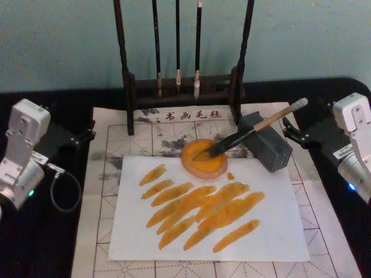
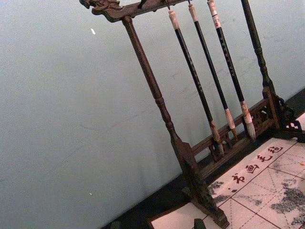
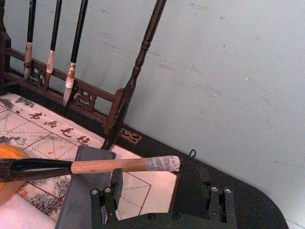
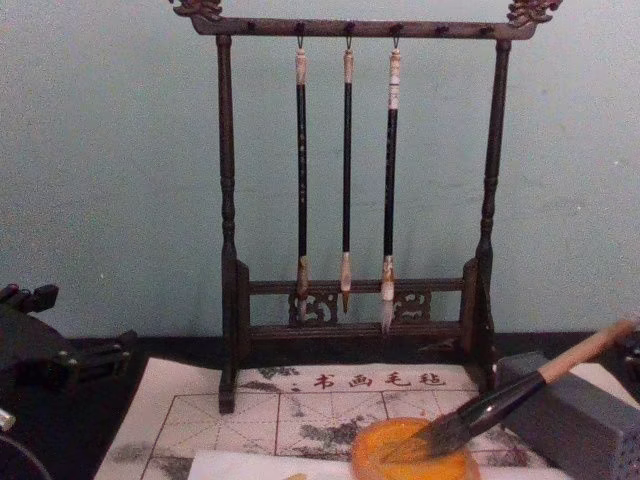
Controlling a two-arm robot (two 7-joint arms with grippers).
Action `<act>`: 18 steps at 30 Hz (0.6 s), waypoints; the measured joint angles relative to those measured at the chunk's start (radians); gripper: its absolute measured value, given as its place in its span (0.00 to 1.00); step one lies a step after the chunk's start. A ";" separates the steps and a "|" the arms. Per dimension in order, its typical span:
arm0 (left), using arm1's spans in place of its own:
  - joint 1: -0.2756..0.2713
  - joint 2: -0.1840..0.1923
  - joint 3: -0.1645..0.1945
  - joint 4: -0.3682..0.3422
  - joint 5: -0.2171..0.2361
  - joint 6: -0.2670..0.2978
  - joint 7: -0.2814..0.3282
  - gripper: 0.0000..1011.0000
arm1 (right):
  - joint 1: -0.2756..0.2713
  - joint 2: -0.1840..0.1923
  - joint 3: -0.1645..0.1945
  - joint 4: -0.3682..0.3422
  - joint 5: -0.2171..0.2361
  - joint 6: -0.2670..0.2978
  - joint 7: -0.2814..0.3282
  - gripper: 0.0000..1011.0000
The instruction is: Pick up the brush from the inkstone, write on the paper, then place the brush back to its original position.
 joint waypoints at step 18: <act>0.000 0.000 0.000 0.000 0.000 0.000 0.000 0.99 | -0.017 -0.006 0.027 -0.008 0.022 -0.004 0.017 0.99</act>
